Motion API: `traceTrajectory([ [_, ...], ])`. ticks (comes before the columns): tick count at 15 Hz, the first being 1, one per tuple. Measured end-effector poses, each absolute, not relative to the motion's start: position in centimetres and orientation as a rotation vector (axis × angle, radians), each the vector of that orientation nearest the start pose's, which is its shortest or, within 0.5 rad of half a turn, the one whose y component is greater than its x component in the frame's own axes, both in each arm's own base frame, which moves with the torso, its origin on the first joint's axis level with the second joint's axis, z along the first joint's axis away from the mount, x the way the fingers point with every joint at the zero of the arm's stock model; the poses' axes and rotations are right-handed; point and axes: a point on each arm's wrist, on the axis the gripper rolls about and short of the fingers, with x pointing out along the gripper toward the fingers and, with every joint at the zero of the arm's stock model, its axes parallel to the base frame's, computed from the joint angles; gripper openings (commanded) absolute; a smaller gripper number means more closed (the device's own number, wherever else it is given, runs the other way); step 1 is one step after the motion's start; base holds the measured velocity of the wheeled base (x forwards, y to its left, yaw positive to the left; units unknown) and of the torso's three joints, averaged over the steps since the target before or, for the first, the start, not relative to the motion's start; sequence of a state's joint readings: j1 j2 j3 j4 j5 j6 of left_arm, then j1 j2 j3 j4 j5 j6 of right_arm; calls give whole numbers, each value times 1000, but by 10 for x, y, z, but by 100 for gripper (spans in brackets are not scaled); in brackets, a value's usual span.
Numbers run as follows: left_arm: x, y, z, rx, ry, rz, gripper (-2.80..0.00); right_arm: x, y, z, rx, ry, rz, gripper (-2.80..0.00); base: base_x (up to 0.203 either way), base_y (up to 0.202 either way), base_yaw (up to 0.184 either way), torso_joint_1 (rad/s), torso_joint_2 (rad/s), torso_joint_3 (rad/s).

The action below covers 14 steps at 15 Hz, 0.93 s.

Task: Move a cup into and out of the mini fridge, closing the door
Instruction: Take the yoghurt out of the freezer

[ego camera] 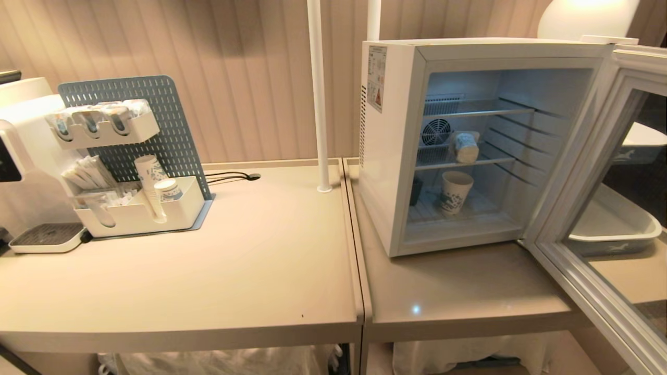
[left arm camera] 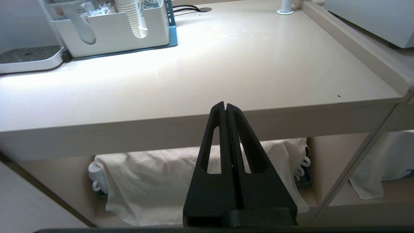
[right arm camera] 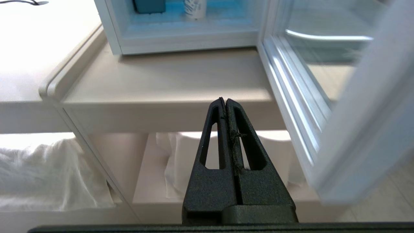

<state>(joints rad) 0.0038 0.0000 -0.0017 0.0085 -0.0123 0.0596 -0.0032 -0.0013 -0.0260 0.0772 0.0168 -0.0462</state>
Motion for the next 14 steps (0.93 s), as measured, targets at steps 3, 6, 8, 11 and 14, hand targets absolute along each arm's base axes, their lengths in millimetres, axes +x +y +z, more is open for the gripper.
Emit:
traceTrajectory([
  [3, -23, 0, 75, 54, 7, -4, -280, -31, 1, 94, -19, -7, 16, -280, 98, 0, 0, 4, 5, 2],
  [6, -23, 0, 75, 41, 5, -5, -280, -44, 1, 166, 27, -111, 22, -280, 0, 0, 0, 0, 0, 0],
  [8, -23, 0, 75, 32, 5, -1, -280, -31, 1, 223, 55, -88, 28, -280, 0, 0, 0, 0, 0, 0],
  [11, -23, 0, 75, 33, 6, -1, -280, 44, 1, 287, 44, 72, 55, -280, 0, 0, 0, 0, 0, 0],
  [14, -23, 0, 75, 26, 5, -1, -280, 151, 6, 293, -21, 289, 113, -280, 0, 0, 0, 0, 0, 0],
])
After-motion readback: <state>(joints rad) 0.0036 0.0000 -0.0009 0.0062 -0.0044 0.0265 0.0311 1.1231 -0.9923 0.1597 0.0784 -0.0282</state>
